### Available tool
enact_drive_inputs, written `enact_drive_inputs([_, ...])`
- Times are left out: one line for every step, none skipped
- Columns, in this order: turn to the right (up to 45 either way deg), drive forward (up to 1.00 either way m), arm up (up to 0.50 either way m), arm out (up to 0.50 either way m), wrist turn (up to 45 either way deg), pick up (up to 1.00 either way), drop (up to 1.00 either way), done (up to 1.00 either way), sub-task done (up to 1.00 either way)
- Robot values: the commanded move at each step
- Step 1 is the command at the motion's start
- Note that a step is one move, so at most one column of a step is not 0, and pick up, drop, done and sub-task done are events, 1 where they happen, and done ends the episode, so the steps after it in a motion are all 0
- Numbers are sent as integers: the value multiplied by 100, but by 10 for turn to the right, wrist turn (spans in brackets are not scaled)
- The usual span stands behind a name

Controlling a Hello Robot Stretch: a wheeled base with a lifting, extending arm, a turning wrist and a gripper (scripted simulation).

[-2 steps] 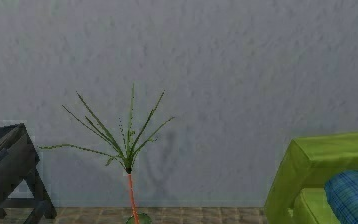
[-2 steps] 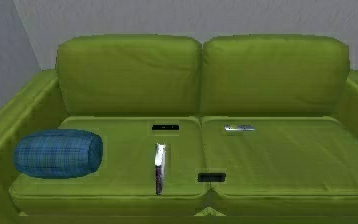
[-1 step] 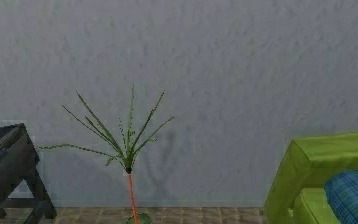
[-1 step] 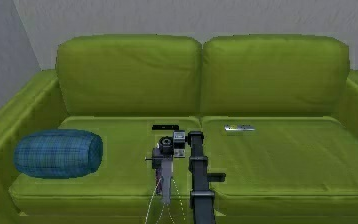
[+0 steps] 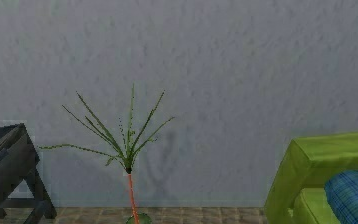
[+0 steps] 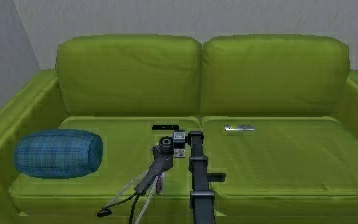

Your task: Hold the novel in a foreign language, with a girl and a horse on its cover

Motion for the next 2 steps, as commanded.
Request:
enact_drive_inputs([0,0,0,0,450,0,0,0,0])
enact_drive_inputs([0,0,0,0,450,0,0,0,0])
